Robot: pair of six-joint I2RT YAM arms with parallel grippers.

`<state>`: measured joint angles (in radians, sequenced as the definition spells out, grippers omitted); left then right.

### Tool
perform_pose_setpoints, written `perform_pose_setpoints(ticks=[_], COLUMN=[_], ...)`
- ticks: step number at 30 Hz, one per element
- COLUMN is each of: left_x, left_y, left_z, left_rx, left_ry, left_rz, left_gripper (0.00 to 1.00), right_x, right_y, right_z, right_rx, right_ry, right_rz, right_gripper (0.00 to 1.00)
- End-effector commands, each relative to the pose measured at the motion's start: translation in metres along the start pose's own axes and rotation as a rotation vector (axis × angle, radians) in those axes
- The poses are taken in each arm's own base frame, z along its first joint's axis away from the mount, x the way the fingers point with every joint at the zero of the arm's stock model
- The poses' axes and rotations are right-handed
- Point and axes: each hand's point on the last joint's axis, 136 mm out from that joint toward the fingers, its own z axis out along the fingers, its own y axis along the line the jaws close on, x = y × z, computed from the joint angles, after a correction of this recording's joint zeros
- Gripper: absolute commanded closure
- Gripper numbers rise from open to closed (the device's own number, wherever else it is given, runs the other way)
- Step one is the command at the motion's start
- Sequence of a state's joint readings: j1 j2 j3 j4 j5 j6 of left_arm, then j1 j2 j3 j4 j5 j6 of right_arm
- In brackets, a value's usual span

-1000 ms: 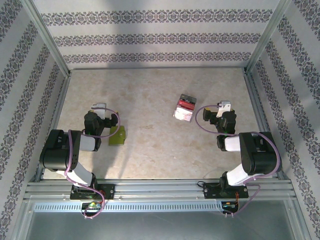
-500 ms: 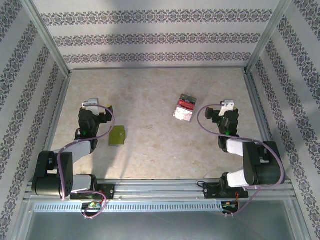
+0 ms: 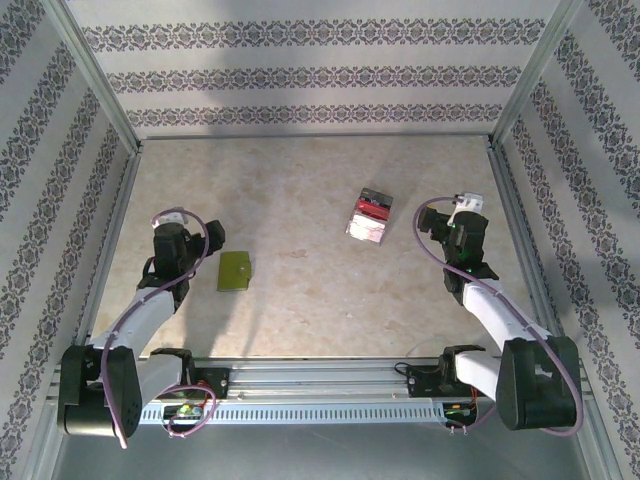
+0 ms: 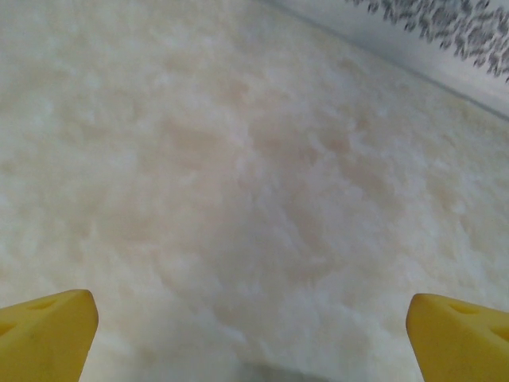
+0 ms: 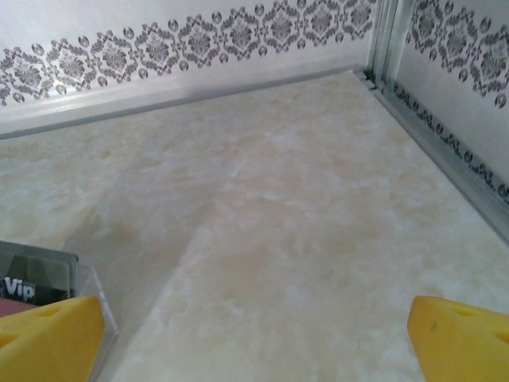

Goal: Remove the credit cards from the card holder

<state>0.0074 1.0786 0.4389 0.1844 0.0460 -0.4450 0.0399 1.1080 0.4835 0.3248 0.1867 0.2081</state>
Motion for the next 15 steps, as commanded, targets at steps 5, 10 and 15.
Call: perform_pose_setpoints(ticks=[5, 10, 15], left_x=[0.073, 0.093, 0.116], left_y=[-0.006, -0.012, -0.010], left_z=[-0.009, -0.009, -0.004], left_rx=[0.010, 0.007, -0.028], left_ry=[0.286, 0.363, 0.449], left_rz=[-0.138, -0.106, -0.059], left_gripper=[0.00, 0.11, 0.20], right_x=[0.012, 0.015, 0.017], right_y=[0.007, 0.016, 0.027], right_z=[-0.019, -0.029, -0.034], right_rx=[0.037, 0.031, 0.036], right_ry=[0.114, 0.137, 0.164], right_rz=[0.045, 0.046, 0.003], right_gripper=[0.02, 0.02, 0.02])
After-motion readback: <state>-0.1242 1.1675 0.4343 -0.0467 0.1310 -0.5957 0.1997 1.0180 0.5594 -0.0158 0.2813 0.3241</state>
